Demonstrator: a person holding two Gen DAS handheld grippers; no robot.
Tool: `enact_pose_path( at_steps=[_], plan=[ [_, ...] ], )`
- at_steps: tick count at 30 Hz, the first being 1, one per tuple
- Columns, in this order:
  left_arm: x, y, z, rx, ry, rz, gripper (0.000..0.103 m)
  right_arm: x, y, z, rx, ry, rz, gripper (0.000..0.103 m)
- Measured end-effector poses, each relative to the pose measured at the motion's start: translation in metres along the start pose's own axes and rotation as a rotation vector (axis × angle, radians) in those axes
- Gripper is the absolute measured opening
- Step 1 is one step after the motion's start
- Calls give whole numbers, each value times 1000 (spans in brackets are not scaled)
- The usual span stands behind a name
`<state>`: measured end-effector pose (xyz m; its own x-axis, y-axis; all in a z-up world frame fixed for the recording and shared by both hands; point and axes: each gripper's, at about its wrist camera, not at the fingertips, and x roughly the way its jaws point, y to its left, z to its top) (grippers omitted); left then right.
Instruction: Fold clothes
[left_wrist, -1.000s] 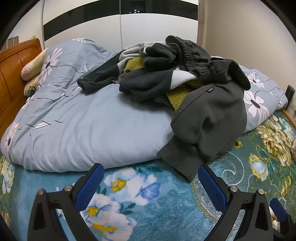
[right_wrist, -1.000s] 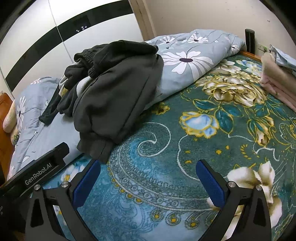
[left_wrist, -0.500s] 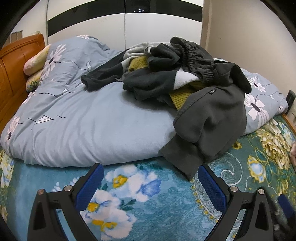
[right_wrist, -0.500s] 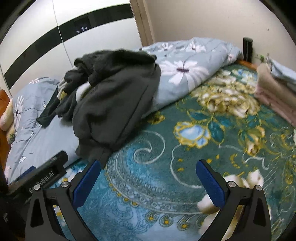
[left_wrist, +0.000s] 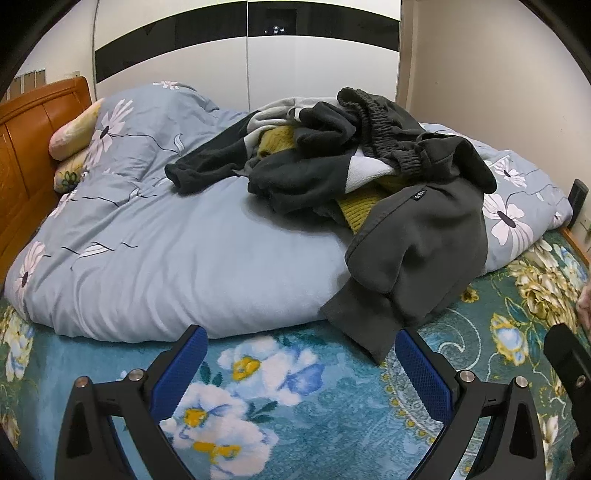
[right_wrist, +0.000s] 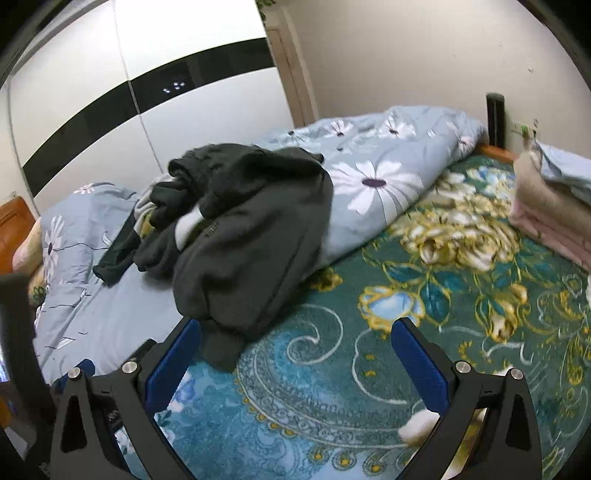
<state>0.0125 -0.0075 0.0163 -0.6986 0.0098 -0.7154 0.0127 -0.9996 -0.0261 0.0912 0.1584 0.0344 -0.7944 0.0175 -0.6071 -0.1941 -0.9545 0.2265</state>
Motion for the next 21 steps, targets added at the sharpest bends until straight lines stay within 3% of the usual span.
enact_pose_path(
  at_steps=[5,21],
  plan=[
    [1,3,4,-23,17,-37,103,4,9,3,-61,26,-28,103],
    [20,4,10,-11,54,-30,103,28,12,6,-116,59,4,103]
  ],
)
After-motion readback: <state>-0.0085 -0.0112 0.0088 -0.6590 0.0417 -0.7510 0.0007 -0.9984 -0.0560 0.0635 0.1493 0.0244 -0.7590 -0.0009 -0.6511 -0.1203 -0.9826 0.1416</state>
